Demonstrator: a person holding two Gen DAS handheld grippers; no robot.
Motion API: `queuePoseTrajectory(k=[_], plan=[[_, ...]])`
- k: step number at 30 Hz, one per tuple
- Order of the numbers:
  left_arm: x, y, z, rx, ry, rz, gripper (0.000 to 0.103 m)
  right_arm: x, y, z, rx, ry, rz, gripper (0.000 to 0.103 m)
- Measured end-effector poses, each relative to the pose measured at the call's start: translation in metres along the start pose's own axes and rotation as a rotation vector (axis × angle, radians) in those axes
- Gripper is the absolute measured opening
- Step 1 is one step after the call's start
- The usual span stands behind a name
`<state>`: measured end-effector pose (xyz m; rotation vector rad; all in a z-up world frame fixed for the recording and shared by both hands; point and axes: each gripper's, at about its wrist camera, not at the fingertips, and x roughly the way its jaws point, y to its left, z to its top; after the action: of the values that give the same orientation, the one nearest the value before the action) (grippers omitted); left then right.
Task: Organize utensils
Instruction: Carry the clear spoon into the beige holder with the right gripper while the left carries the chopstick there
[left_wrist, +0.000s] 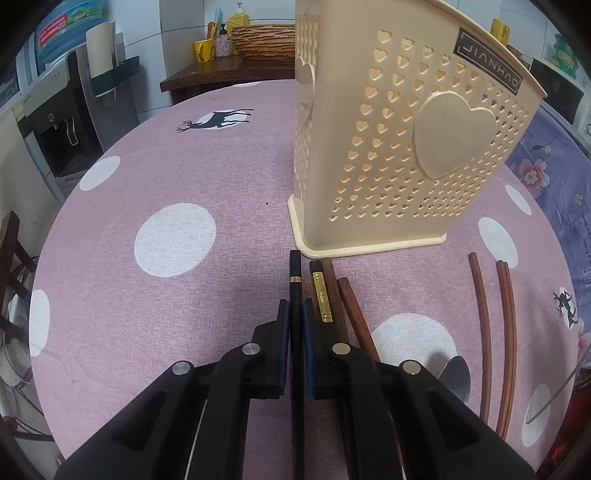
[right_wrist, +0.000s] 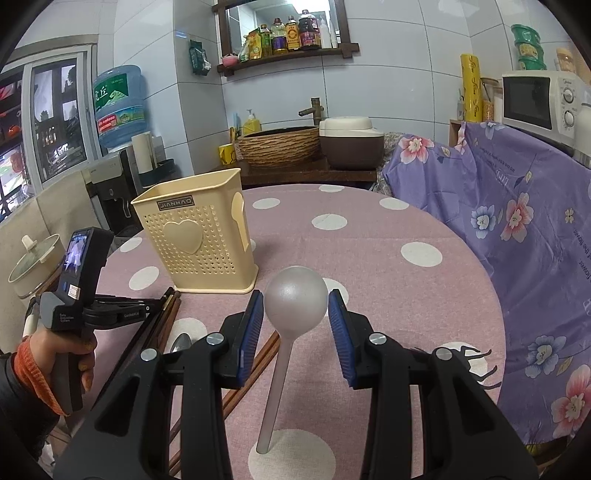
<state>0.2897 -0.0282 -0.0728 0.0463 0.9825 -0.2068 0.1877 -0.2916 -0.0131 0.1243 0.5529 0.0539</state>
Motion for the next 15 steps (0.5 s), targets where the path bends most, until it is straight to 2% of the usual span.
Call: queuePoseTrajectory(k=[4,7,15], plan=[[-0.005,0.004,0.002,-0.013,-0.018,0.001,0.008,-0.002,-0.001,-0.001,0.003,-0.003,-0.001,0.037],[-0.024,0.007,0.004,-0.027,-0.067,-0.007,0.008,-0.003,-0.002,-0.001,0.004,-0.009,0.002,0.037],[-0.135,0.019,0.002,-0.044,-0.34,-0.057,0.008,-0.006,-0.008,0.001,0.019,-0.022,0.014,0.037]])
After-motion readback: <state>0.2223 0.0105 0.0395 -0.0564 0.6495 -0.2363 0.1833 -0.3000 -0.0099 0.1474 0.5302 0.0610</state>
